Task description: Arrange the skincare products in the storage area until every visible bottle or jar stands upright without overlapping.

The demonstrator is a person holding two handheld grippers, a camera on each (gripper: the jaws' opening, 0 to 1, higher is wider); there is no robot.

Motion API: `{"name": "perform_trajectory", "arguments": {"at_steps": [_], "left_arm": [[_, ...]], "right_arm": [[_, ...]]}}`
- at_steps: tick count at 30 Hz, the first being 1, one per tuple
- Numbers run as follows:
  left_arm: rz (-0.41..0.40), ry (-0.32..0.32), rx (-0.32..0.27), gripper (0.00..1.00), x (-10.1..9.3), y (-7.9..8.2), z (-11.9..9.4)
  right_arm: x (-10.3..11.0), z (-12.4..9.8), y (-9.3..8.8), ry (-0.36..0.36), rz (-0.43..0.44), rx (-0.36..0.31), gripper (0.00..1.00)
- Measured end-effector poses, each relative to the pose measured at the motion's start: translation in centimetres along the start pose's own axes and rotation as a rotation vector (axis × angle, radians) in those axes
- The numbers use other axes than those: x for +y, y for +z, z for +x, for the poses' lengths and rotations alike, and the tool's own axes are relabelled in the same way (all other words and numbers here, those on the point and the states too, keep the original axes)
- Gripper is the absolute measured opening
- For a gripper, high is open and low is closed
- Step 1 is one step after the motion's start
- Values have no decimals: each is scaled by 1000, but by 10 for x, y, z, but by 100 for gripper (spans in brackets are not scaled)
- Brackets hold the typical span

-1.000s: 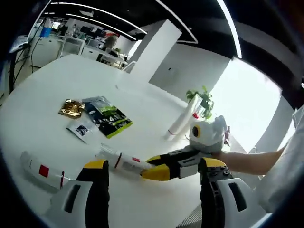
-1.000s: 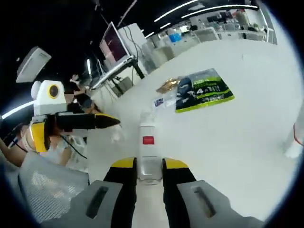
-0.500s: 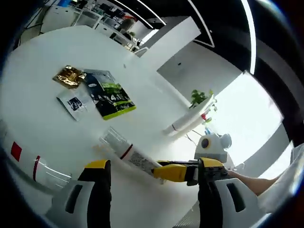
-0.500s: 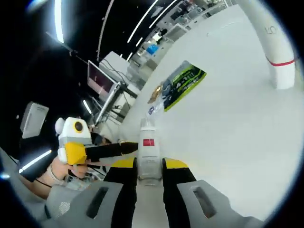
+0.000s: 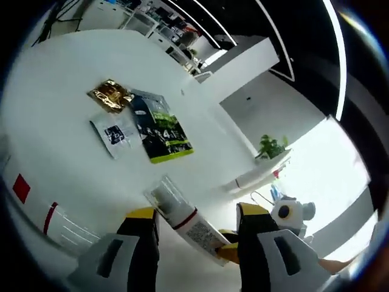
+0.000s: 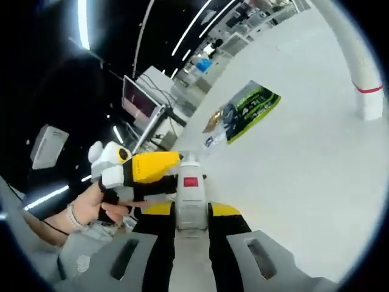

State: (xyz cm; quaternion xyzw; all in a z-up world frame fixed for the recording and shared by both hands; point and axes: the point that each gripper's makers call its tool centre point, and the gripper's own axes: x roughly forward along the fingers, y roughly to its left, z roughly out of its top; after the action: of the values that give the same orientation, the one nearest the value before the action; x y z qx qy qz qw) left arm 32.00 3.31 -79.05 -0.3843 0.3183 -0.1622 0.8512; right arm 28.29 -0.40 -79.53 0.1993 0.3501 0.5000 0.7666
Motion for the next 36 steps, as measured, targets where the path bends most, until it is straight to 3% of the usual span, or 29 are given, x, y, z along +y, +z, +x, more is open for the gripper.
{"name": "perform_trajectory", "arguments": {"at_steps": [7, 10, 18, 23, 24, 29, 32, 36], "left_arm": [[-60, -5, -61, 29, -6, 13, 2], [-116, -38, -92, 26, -14, 20, 4], [-93, -109, -72, 22, -44, 21, 8], [-9, -153, -69, 17, -70, 27, 14], [49, -142, -64, 17, -72, 27, 16], [101, -159, -60, 17, -88, 23, 23], [150, -177, -72, 16, -94, 25, 28], [281, -211, -77, 16, -113, 23, 35]], "right_arm": [[21, -9, 15, -17, -160, -24, 20], [24, -12, 18, -27, -198, -27, 20], [21, -22, 22, -86, -357, 2, 20], [18, -27, 21, -122, -385, 6, 20], [17, -28, 22, -133, -393, 3, 21], [10, -36, 25, -177, -420, 3, 21], [1, -43, 30, -222, -486, 1, 21], [-6, -51, 33, -261, -538, 9, 23]]}}
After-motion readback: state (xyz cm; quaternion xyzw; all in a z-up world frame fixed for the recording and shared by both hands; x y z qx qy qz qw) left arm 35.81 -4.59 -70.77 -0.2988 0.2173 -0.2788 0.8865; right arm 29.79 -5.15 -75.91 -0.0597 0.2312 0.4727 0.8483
